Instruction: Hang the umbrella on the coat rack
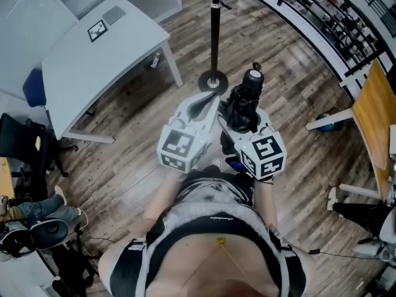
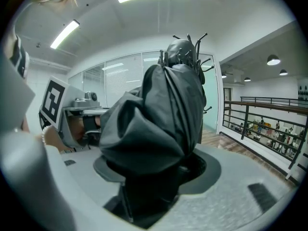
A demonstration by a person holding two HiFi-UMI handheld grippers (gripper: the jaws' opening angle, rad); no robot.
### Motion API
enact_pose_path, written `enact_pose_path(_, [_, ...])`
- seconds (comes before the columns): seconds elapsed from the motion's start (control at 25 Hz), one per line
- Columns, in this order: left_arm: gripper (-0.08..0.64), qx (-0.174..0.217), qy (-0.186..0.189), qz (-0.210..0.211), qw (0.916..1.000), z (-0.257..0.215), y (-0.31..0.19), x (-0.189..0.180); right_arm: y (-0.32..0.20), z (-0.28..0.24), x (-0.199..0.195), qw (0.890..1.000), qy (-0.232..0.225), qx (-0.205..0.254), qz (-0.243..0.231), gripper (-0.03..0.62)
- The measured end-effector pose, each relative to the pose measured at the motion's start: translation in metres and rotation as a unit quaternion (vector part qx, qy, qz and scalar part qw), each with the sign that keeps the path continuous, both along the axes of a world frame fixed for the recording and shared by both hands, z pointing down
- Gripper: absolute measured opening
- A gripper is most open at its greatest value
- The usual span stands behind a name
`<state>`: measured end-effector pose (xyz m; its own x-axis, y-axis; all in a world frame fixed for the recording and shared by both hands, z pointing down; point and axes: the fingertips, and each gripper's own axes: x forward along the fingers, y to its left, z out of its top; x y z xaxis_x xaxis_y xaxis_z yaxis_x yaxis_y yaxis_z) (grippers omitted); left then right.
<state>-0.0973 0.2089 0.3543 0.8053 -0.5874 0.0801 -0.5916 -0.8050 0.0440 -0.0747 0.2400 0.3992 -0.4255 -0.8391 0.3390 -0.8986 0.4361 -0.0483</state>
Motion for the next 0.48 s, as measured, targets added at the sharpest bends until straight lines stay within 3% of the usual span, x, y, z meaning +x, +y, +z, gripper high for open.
enact_pose_path(0.48, [0.015, -0.004, 0.009, 0.005, 0.9999, 0.003, 0.003, 0.026, 0.003, 0.005, 0.024, 1.0, 0.002, -0.01, 0.002, 0.281])
